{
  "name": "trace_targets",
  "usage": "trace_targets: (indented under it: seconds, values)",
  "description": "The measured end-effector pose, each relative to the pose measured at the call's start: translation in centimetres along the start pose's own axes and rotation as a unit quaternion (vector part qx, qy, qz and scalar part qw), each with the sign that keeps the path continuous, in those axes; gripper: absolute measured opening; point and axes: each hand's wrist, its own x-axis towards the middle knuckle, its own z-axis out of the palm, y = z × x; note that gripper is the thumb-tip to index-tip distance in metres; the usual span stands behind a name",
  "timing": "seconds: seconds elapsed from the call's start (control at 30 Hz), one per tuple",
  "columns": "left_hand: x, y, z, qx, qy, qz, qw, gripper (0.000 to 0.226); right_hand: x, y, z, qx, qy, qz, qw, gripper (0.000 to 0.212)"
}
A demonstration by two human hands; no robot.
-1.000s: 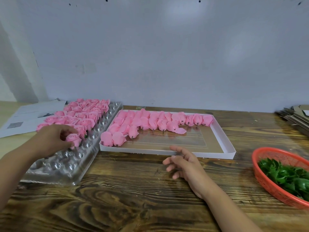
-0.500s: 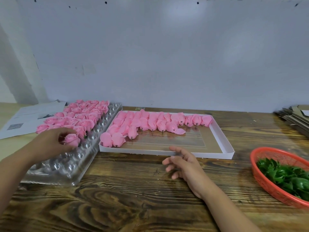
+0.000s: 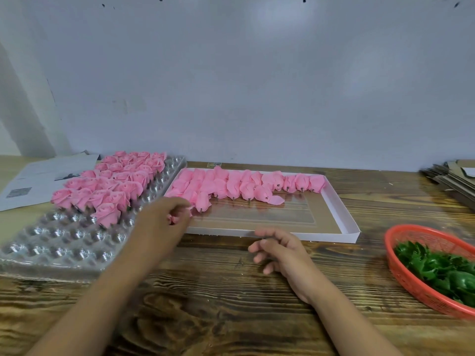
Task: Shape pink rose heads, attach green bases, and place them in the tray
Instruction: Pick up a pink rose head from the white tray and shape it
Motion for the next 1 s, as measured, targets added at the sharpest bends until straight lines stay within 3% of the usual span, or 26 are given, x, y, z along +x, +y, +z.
trace_targets:
  seconds: [0.13,0.3,0.43,0.6,0.7,0.87,1.0]
  values:
    - [-0.7,0.4,5.5,0.021,-0.057,0.05,0.997,0.022,-0.2,-0.2,0.2,-0.002,0.009,0.002,1.0,0.02]
    - [-1.6,0.4,8.0,0.061,-0.049,0.12,0.99,0.027,-0.1,-0.4,0.6,-0.043,0.028,-0.026,0.998,0.019]
    - [-2.0,0.2,7.8,0.05,-0.032,0.139,0.988,0.029,1.3,-1.7,0.1,-0.086,0.14,-0.055,0.985,0.019]
    - [-1.9,0.5,7.6,0.023,-0.007,0.112,0.993,0.031,5.3,-4.5,-2.1,-0.283,0.241,-0.09,0.924,0.017]
    - [-1.9,0.6,7.4,0.014,0.002,0.095,0.995,0.031,7.9,-5.5,-2.8,-0.417,0.226,-0.064,0.878,0.017]
    - [-1.8,0.6,7.2,0.007,0.011,0.078,0.997,0.031,12.6,-4.9,-1.8,-0.42,0.188,-0.021,0.888,0.034]
    - [-1.8,0.6,7.2,0.0,0.019,0.074,0.997,0.03,14.6,-4.0,-0.8,-0.431,0.209,-0.02,0.877,0.01]
